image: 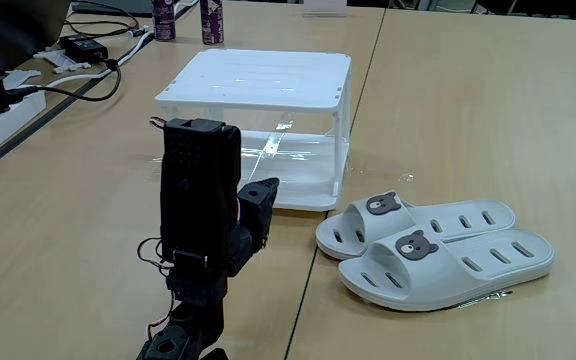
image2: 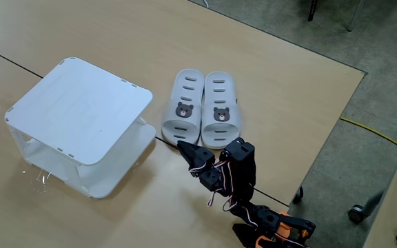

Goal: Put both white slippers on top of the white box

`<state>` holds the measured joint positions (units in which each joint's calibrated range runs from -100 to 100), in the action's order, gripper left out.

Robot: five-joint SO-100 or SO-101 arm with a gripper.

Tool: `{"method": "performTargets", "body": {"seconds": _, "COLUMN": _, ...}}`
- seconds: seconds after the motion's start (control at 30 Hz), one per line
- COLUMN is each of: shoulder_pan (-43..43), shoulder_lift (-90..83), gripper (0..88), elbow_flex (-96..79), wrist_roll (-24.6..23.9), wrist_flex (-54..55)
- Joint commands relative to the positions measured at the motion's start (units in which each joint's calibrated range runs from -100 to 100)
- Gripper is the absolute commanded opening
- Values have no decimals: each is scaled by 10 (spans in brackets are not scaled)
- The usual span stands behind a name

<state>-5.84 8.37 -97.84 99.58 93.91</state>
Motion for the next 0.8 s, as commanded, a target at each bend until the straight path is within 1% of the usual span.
{"method": "performTargets", "body": {"seconds": 0.0, "shoulder_pan": -4, "shoulder_lift": 43, "gripper": 12, "elbow_flex": 3, "wrist_roll": 4, "wrist_flex": 4}}
{"method": "performTargets", "body": {"seconds": 0.1, "shoulder_pan": -6, "shoulder_lift": 65, "gripper": 111, "elbow_flex": 34, "wrist_roll": 4, "wrist_flex": 7}}
{"method": "performTargets", "body": {"seconds": 0.17, "shoulder_pan": -6, "shoulder_lift": 65, "gripper": 160, "elbow_flex": 58, "wrist_roll": 4, "wrist_flex": 5}}
{"method": "performTargets", "body": {"seconds": 0.27, "shoulder_pan": -10, "shoulder_lift": 65, "gripper": 190, "elbow_flex": 69, "wrist_roll": 4, "wrist_flex": 4}}
{"method": "performTargets", "body": {"seconds": 0.33, "shoulder_pan": -32, "shoulder_lift": 66, "gripper": 218, "elbow_flex": 80, "wrist_roll": 4, "wrist_flex": 4}}
{"method": "performTargets", "body": {"seconds": 0.47, "shoulder_pan": -76, "shoulder_lift": 94, "gripper": 221, "elbow_flex": 138, "wrist_roll": 4, "wrist_flex": 4}}
{"method": "performTargets", "body": {"seconds": 0.6, "shoulder_pan": -105, "shoulder_lift": 183, "gripper": 226, "elbow_flex": 250, "wrist_roll": 4, "wrist_flex": 4}}
{"method": "performTargets", "body": {"seconds": 0.77, "shoulder_pan": -108, "shoulder_lift": 263, "gripper": 227, "elbow_flex": 400, "wrist_roll": 4, "wrist_flex": 4}}
